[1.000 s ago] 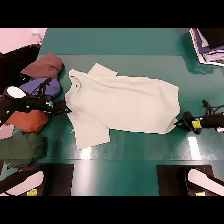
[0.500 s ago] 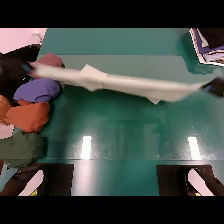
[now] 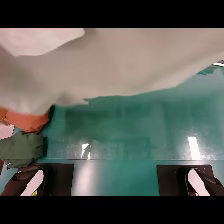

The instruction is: Fold the shirts.

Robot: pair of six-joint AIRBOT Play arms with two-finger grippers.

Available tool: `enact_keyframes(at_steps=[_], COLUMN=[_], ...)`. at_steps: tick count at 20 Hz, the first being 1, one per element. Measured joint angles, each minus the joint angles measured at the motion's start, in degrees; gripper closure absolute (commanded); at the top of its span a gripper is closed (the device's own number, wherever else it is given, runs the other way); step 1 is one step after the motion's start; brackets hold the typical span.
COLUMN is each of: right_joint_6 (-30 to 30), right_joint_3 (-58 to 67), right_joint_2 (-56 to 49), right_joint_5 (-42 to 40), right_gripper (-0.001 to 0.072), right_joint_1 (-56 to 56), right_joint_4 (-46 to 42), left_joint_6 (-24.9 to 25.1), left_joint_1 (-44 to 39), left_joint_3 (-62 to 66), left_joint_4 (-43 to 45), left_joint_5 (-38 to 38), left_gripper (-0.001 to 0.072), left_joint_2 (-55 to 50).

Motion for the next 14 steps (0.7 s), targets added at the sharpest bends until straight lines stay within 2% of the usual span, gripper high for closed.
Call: enact_keyframes(at_steps=[3, 5, 10, 14], right_joint_6=[1.6, 2.5, 3.5, 3.4], right_joint_3=[7.0, 6.5, -4.0, -12.1], right_joint_2=[-2.8, -4.4, -12.7, -23.2], right_joint_5=[3.8, 5.1, 8.7, 9.5], right_gripper=[0.0698, 0.0698, 0.0698, 0.0698], right_joint_1=[0.0, 0.1, 0.3, 2.5], right_joint_4=[-3.1, -3.8, -4.7, -5.8], left_joint_6=[-0.7, -1.0, -1.0, 1.2], left_joint_1=[0.0, 0.0, -2.9, -8.2], left_joint_3=[0.7, -3.3, -18.8, -28.2], left_joint_4=[-0.6, -1.2, -1.9, 0.6], left_joint_5=[-0.5, -1.8, -7.3, -8.7], left_gripper=[0.0681, 0.0681, 0.0681, 0.0680], left_joint_2=[-0.6, -1.8, -9.4, -21.4])
